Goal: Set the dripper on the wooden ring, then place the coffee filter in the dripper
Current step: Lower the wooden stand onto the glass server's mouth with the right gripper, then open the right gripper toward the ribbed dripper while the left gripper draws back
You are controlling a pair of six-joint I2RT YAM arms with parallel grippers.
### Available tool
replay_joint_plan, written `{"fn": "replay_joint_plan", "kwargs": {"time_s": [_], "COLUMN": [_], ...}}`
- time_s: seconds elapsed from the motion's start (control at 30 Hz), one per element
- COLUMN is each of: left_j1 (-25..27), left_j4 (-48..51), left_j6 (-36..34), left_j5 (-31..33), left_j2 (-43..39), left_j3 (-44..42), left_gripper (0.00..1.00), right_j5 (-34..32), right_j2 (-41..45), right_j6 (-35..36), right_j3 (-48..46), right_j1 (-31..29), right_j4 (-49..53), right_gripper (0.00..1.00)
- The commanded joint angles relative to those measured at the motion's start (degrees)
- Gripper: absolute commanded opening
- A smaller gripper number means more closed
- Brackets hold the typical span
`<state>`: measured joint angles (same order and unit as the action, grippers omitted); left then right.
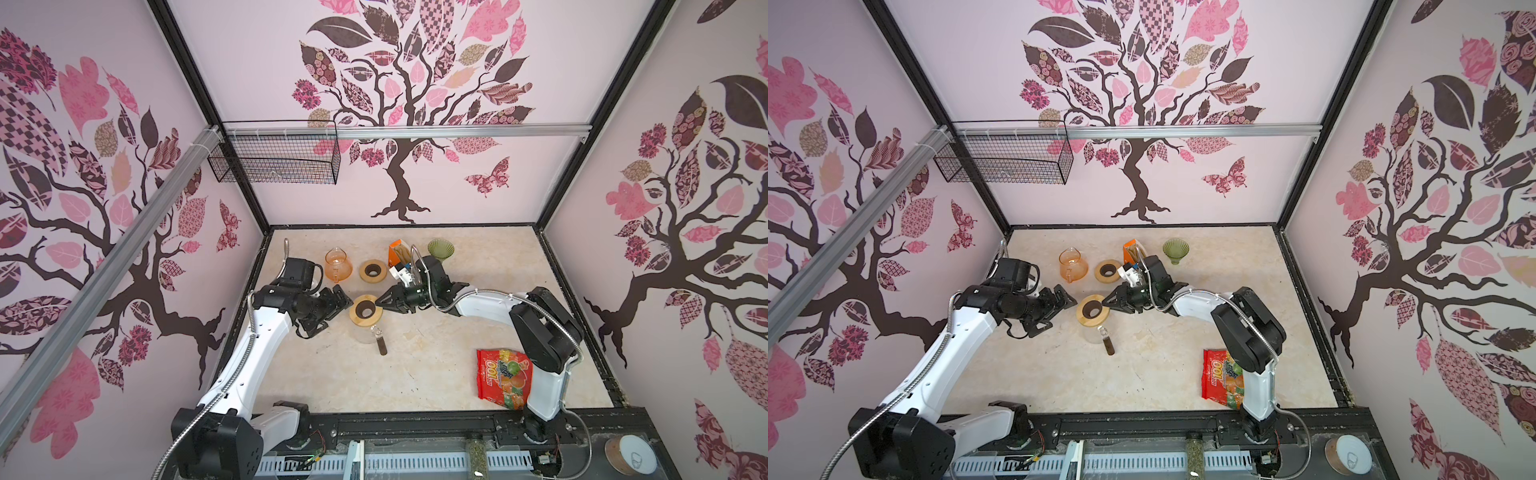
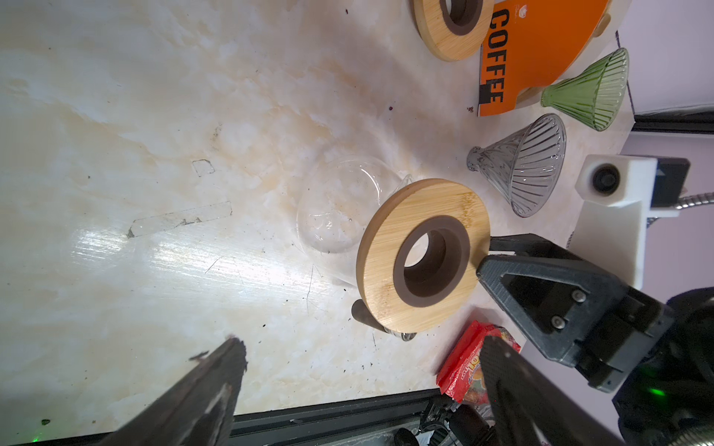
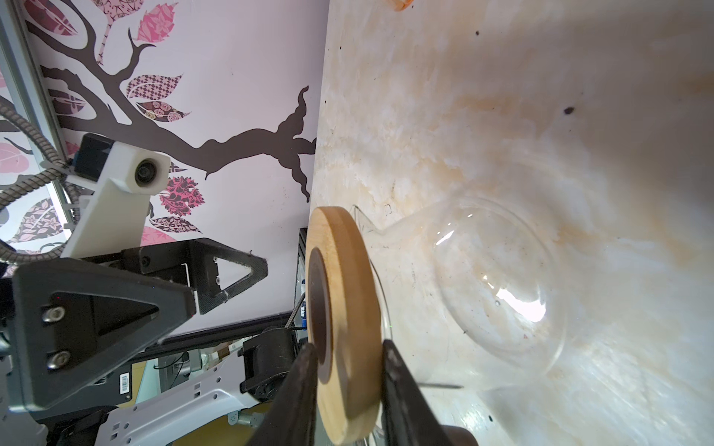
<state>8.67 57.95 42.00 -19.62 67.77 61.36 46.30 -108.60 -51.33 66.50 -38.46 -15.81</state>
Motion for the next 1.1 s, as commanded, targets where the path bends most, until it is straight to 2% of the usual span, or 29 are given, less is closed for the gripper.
{"fn": "replay_joint_plan", "kwargs": {"time_s": [0.0, 0.2, 0.33, 0.57, 0.7, 0.93, 1.07], "left_j1": [0.26, 0.21, 0.24, 0.17, -1.12, -7.63, -8.21], "left_j4": [-1.01, -1.18, -1.8, -4.45, -6.63, -14.97, -17.48], "left_j6": [-0.07, -0.07, -0.05, 1.15, 2.65, 7.45, 9.31], "left_j5": [-0.07, 0.02, -0.12, -1.15, -4.32, -13.4, -15.28], "left_j2": [0.35, 0.52, 0.85, 2.74, 4.87, 7.24, 9.47], "left_j3": [-1.51, -1.51, -1.53, -1.25, -1.44, -5.82, -7.34], "left_gripper": [0.98, 0.98, 0.98, 0.98, 0.98, 0.98, 0.98], "right_j5": [0.65, -0.59, -2.36, -6.5, -8.46, -9.69, -10.07], "right_j2": [-2.62, -2.03, -0.82, 3.27, 6.58, 15.64, 21.7], "right_j6": [0.88, 2.15, 4.46, 8.74, 10.09, 12.51, 14.04], "right_j3": [2.49, 2.16, 2.78, 3.67, 4.13, 2.44, 0.13], "right_j1": [-0.68, -0.73, -0.68, -0.59, -0.23, 3.31, 5.83], "right_j4": [-0.18, 1.74, 5.1, 11.87, 15.32, 21.89, 25.19], "right_gripper": [0.3, 0.31, 0.47, 0.65, 0.74, 0.9, 1.0]}}
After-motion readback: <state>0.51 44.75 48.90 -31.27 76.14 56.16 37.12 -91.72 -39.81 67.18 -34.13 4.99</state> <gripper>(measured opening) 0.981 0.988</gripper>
